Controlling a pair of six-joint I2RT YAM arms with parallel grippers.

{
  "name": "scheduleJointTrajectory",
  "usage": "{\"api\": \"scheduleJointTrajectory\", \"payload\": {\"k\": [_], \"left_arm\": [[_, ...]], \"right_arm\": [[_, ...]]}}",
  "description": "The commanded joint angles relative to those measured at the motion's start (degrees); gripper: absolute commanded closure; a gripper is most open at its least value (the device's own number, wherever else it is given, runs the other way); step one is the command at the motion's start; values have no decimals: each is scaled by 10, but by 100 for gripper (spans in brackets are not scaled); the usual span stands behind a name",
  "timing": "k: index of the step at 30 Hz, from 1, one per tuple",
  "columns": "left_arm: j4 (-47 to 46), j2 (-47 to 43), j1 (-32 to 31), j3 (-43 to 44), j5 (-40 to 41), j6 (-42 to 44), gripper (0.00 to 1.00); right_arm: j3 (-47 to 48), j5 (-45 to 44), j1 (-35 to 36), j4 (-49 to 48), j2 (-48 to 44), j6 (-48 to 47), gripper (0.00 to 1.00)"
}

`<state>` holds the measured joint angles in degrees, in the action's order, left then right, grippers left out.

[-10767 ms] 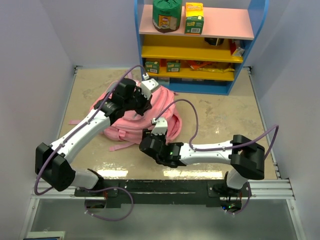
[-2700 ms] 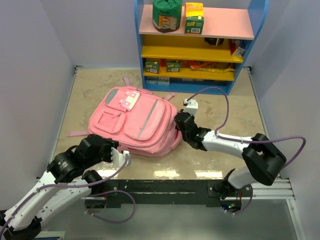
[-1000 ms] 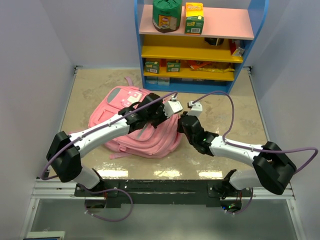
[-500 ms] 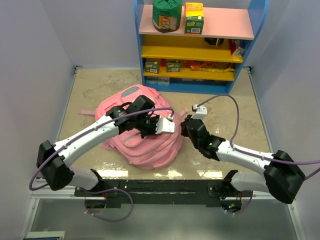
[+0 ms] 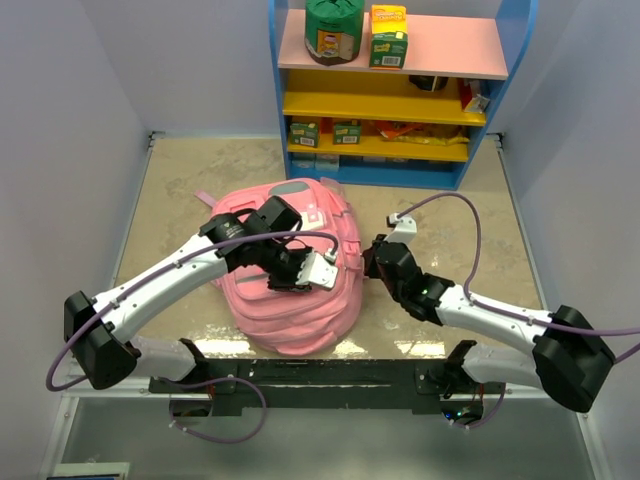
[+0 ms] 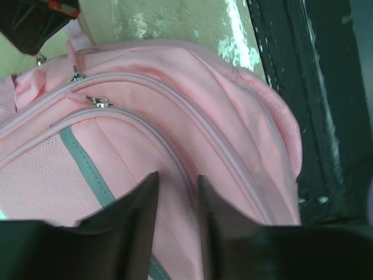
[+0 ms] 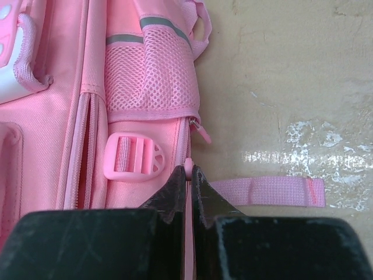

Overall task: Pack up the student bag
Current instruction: Zip the student bag at the center of the board, then reset both arms

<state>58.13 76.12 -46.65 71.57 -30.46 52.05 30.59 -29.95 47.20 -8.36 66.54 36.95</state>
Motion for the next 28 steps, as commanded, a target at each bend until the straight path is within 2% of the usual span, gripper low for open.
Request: {"api": "scheduleJointTrajectory", "payload": {"k": [1,2,3,4,5,6,8,10,11,16,19,22,28], "left_arm": [[-118,-25,-10,9,35,-96,47],[-138,-29,-10,13,67,-129,39],[-154,-30,-9,18,79,-142,22],[-172,-27,-8,28,90,-153,15],[-178,-23,-2,50,108,-179,5],[-181,-9,1,61,116,-193,0],[-180,9,10,101,151,-224,0],[-162,41,26,132,167,-260,0],[-154,54,52,166,161,-272,0],[-119,112,156,234,139,-321,0],[-144,98,213,204,133,-325,0],[-190,63,255,139,119,-333,0],[-242,11,300,39,106,-350,0]], "right_arm": [[8,-5,-3,-24,-28,19,100],[9,-5,-3,-16,-30,21,98],[13,-5,-3,-10,-31,28,88],[16,-4,-3,-3,-32,34,76],[18,1,-3,9,-32,38,55],[23,3,-3,14,-32,43,47],[29,13,-3,32,-36,43,26],[41,24,-3,38,-41,27,13],[47,24,-3,48,-46,18,2],[124,18,-3,119,-34,-38,1],[163,18,-3,156,-30,-69,1],[169,29,-3,151,-47,-92,1],[176,34,-3,170,-65,-108,1]]}}
